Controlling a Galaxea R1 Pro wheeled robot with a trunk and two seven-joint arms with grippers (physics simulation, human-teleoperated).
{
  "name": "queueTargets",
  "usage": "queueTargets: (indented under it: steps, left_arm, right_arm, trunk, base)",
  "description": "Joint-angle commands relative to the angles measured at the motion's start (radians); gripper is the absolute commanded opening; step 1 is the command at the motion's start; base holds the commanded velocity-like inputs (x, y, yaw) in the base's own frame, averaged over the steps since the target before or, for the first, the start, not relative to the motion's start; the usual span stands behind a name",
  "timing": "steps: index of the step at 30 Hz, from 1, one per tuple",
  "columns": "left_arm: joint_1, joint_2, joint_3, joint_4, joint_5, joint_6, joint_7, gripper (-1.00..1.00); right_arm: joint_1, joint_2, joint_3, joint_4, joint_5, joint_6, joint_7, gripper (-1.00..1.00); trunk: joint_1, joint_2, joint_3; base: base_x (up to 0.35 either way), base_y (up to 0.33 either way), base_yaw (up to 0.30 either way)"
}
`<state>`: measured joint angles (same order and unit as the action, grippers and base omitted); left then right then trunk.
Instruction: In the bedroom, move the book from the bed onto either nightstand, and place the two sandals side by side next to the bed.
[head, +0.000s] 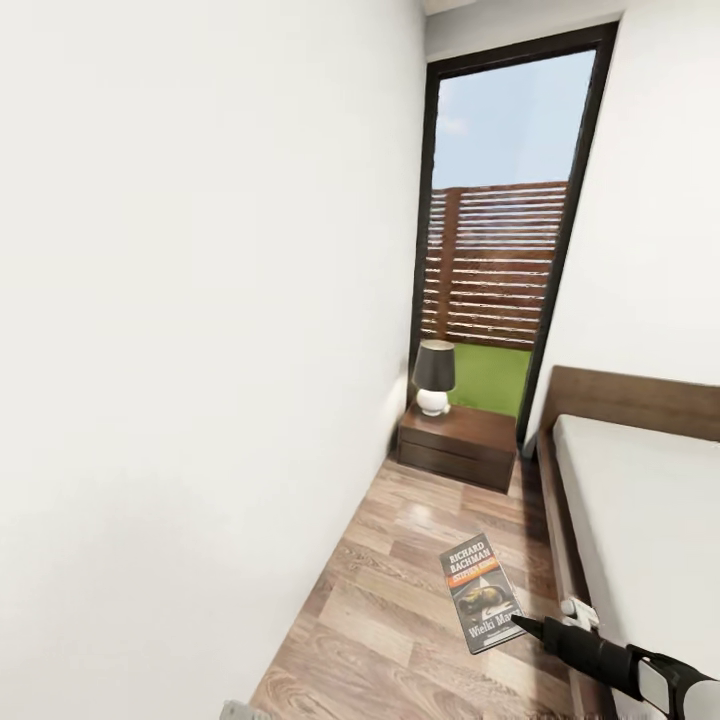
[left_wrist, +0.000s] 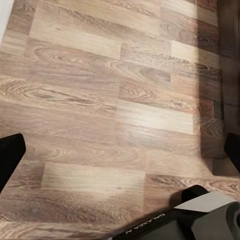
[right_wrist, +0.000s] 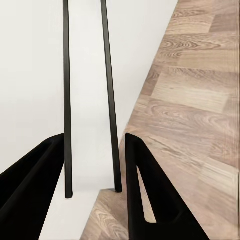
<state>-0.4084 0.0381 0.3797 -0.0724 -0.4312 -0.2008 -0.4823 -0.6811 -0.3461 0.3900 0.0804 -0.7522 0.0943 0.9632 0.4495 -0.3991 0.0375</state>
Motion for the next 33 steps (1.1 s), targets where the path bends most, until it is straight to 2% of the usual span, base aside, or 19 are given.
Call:
queueTargets:
  steps: [1,33]
  left_arm:
    - [0.000,0.000,0.008,0.000,-0.011,-0.005,-0.002,1.00]
    - [0.000,0.000,0.008,0.000,-0.011,-0.006,-0.002,1.00]
  right_arm:
    - [-0.001,0.000,0.000,0.002,-0.012,0.010,0.005,-1.00]
    - [-0.002,0.001,0.000,0.002,-0.012,0.010,0.004,-1.00]
  trunk:
    - [0.000,-0.001,0.000]
    - [0.000,-0.001,0.000]
  base:
    - [0.026,0.000,-0.282]
    - [0.008,0.000,-0.282]
